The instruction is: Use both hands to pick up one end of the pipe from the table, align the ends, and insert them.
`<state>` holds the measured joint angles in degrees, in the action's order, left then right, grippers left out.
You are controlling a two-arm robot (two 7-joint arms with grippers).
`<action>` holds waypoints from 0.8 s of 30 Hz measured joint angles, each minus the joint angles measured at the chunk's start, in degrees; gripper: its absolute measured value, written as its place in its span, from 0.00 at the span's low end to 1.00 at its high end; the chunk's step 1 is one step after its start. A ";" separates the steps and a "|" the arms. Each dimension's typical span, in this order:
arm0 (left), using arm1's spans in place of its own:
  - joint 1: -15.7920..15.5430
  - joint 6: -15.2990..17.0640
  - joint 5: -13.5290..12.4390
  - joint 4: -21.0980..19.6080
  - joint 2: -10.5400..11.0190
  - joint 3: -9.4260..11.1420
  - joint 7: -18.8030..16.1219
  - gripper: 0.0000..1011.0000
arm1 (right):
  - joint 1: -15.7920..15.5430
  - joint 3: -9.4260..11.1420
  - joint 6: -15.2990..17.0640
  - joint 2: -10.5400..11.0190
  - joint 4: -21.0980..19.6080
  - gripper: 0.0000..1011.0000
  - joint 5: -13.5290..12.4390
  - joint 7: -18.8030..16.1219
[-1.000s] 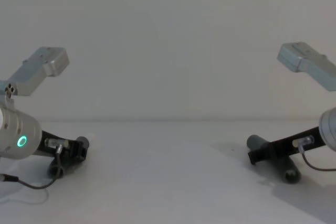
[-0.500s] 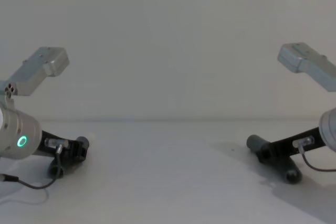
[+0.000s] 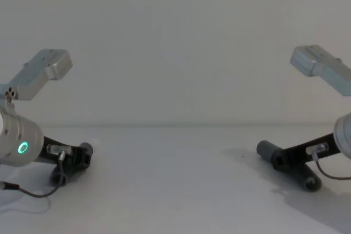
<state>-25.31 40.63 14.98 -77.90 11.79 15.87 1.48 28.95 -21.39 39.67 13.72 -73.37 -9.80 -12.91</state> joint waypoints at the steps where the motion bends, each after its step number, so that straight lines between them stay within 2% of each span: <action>1: 0.00 0.00 0.00 0.00 0.00 0.00 0.00 0.33 | 0.00 0.00 0.00 0.00 0.00 0.25 0.00 0.00; 24: 0.09 0.00 0.05 -0.06 -0.25 -0.45 0.14 0.33 | 0.00 0.01 -0.07 0.00 -0.03 0.25 -0.01 -0.02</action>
<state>-25.23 40.63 15.02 -77.96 11.54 15.42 1.62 28.95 -21.39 39.60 13.71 -73.40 -9.81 -12.93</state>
